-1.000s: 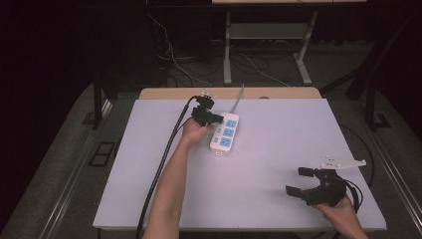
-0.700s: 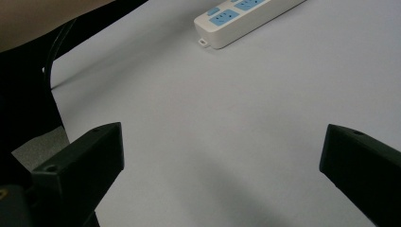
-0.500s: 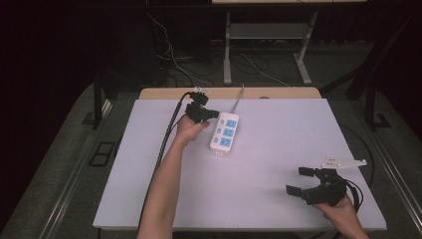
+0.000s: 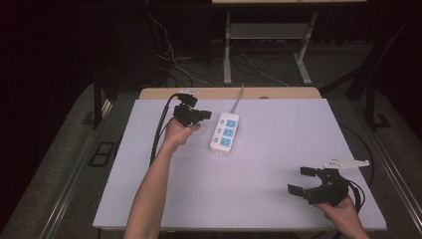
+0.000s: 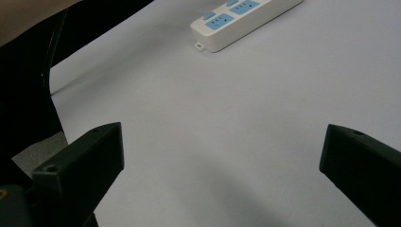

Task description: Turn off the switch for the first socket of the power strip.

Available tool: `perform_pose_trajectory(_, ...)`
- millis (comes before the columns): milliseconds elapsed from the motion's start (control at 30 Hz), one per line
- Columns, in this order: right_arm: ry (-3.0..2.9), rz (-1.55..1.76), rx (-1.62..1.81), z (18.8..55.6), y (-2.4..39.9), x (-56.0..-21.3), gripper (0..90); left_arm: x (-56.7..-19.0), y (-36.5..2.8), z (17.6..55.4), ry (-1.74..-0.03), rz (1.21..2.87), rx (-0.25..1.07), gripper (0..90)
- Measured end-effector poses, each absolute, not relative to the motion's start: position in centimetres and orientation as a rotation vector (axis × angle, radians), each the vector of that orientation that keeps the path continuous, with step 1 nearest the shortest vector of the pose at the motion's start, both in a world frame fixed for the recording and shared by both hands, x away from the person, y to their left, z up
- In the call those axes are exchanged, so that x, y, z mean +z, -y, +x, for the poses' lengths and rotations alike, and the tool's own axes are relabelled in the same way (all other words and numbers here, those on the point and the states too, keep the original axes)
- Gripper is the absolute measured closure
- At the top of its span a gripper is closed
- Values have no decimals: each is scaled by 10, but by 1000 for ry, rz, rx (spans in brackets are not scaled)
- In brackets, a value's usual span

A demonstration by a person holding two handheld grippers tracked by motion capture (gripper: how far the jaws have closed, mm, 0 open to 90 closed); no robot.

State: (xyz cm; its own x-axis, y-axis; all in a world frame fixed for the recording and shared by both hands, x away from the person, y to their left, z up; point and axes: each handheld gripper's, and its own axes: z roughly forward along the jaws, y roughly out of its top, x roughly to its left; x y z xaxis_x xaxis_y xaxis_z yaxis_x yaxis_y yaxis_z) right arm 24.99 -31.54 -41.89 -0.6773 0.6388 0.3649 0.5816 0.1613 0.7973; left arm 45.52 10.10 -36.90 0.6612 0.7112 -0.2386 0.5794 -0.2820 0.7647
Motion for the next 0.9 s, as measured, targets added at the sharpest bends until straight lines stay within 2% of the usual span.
perform_pose_trajectory(133, -2352, 1240, 1569, 250, 315, -419, 3, -362, -109, 446, -997, 1957, 186, 782)
perform_pose_trajectory(300, -2353, 1241, 1570, 249, 315, -418, 3, -354, -118, 437, -1000, 1925, 161, 612)
perform_pose_trajectory(533, -2356, 1237, 1570, 250, 314, -419, 3, -349, -131, 423, -969, 1889, 126, 242)
perform_pose_trajectory(733, -2366, 1228, 1567, 250, 313, -419, 3, -349, -137, 410, -1010, 1906, 132, 1)
perform_pose_trajectory(900, -2373, 1217, 1567, 250, 311, -419, 3, -347, -140, 396, -988, 1899, 141, 0)
